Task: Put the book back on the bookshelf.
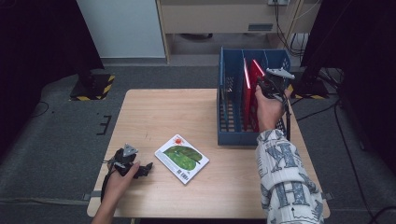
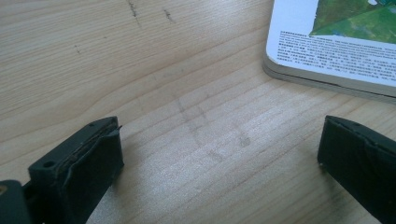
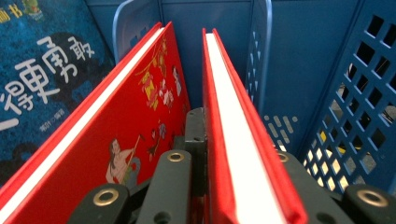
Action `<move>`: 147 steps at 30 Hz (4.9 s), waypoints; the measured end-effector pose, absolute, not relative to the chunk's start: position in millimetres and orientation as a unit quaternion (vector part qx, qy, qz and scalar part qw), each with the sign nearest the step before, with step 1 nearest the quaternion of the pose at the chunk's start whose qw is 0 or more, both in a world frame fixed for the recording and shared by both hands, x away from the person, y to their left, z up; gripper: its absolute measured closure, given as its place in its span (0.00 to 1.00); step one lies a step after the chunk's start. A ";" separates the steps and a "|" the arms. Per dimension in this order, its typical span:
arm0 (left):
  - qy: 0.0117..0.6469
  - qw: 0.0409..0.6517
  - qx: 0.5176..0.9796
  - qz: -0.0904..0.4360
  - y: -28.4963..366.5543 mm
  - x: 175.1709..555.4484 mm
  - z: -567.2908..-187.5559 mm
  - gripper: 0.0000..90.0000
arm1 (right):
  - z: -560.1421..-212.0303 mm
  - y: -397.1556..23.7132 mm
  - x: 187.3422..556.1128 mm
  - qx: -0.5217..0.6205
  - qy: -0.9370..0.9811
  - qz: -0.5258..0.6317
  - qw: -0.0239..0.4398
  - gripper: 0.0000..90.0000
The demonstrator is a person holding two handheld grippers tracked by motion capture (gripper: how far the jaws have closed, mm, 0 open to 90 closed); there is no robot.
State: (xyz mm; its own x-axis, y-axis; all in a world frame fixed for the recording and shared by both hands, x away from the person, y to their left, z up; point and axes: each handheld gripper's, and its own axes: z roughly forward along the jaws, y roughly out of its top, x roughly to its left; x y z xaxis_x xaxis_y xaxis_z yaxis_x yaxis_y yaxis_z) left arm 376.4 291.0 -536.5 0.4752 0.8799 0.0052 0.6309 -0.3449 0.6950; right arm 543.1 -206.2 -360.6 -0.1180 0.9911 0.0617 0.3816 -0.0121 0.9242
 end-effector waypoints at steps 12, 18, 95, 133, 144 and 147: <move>0.471 0.321 0.799 0.193 290.3 376.1 -536.5 0.00 | -358.5 -206.9 531.5 0.548 0.643 0.419 0.334 0.87; 0.470 0.322 0.799 0.193 290.1 376.0 -536.6 0.00 | -356.9 -208.4 529.0 0.548 0.651 0.412 0.326 0.87; 0.470 0.326 0.798 0.191 288.5 376.2 -536.9 0.00 | -331.7 -213.9 526.9 0.548 0.675 0.386 0.309 0.88; 0.467 0.325 0.800 0.191 288.2 376.7 -536.7 0.00 | -320.4 -213.1 544.8 0.563 0.646 0.391 0.336 0.88; 0.467 0.325 0.800 0.191 288.1 376.8 -536.7 0.00 | -324.1 -210.9 551.6 0.566 0.646 0.387 0.336 0.88; 0.466 0.325 0.800 0.191 288.1 376.8 -536.7 0.00 | -326.1 -210.6 553.6 0.568 0.647 0.385 0.334 0.88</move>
